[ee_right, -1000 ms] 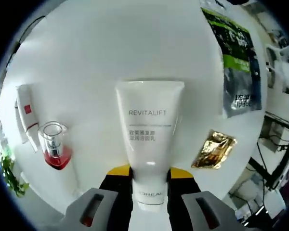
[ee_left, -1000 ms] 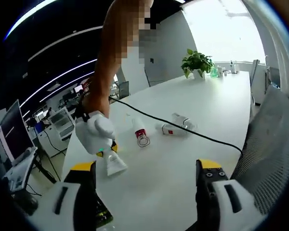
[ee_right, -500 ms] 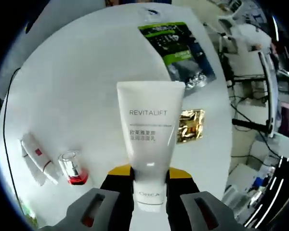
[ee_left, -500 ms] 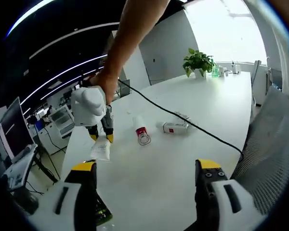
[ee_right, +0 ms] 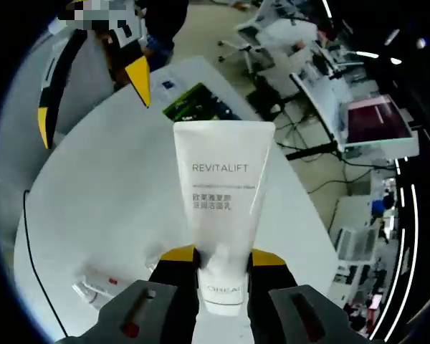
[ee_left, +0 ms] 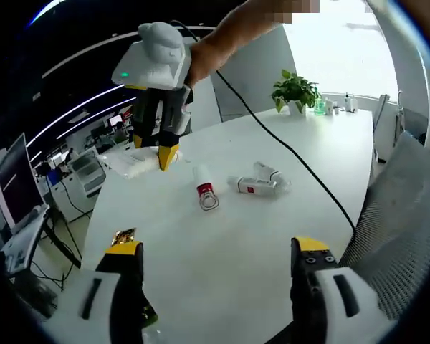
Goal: Arrange the skincare products in the storage area until every visible bottle or jar stands upright without overlapping.
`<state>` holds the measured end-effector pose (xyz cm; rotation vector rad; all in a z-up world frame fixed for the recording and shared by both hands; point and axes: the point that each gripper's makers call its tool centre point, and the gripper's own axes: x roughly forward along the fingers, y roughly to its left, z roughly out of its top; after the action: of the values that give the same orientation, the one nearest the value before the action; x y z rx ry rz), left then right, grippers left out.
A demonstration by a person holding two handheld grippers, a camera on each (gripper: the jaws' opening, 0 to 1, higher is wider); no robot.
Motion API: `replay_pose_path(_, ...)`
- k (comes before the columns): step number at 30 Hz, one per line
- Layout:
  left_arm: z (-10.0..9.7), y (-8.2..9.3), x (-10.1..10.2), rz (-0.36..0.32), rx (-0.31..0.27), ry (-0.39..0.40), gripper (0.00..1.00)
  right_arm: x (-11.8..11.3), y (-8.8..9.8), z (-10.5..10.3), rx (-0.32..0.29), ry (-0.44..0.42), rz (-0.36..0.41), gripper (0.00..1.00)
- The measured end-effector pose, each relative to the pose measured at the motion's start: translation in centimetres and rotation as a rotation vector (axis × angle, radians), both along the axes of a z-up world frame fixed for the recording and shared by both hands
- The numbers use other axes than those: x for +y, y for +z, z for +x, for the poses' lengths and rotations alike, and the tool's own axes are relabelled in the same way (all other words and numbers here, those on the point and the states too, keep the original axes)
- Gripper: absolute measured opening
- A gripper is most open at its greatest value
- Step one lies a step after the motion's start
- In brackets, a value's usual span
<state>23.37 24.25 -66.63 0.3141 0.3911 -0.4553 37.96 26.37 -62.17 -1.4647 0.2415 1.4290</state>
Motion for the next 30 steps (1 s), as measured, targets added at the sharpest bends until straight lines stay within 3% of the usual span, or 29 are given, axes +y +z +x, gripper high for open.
replay_pose_path(2, 0.0, -0.2, 0.0, 0.000, 0.009, 0.005, 0.81, -0.9, 0.7, -1.5, 0.040, -0.056, 0.069, 0.19)
replay_pose_path(5, 0.0, -0.3, 0.2, -0.006, 0.018, 0.018, 0.81, -2.8, 0.8, -3.3, 0.067, -0.147, 0.103, 0.19)
replay_pose_path(9, 0.0, -0.2, 0.1, -0.024, 0.019, 0.018, 0.79, -4.1, 0.7, -6.3, 0.157, -0.240, 0.187, 0.19)
replay_pose_path(11, -0.1, -0.2, 0.1, -0.033, 0.026, 0.022, 0.79, -4.9, 0.6, -7.3, 0.165, -0.267, 0.204, 0.20)
replay_pose_path(14, 0.0, 0.1, 0.1, -0.091, 0.035, 0.044, 0.80, -5.9, 0.5, -9.1, 0.231, -0.362, 0.267, 0.20)
replay_pose_path(18, 0.3, 0.8, 1.0, -0.147, 0.041, 0.098, 0.80, -6.9, 0.6, -10.2, 0.266, -0.440, 0.321, 0.20)
replay_pose_path(20, 0.4, 2.1, 1.3, -0.220, 0.026, 0.142, 0.81, -6.9, 0.6, -11.1, 0.323, -0.477, 0.360, 0.21)
replay_pose_path(24, 0.3, 5.0, 1.1, -0.388, -0.019, 0.181, 0.77, -7.1, 0.5, -12.2, 0.359, -0.533, 0.406, 0.21)
replay_pose_path(28, 0.2, 8.0, 0.6, -0.565, -0.068, 0.173, 0.74, -6.9, 0.1, -13.1, 0.434, -0.609, 0.460, 0.21)
replay_pose_path(30, 0.3, 9.1, 0.8, -0.650, -0.080, 0.187, 0.74, -6.3, 0.0, -13.8, 0.502, -0.643, 0.499, 0.21)
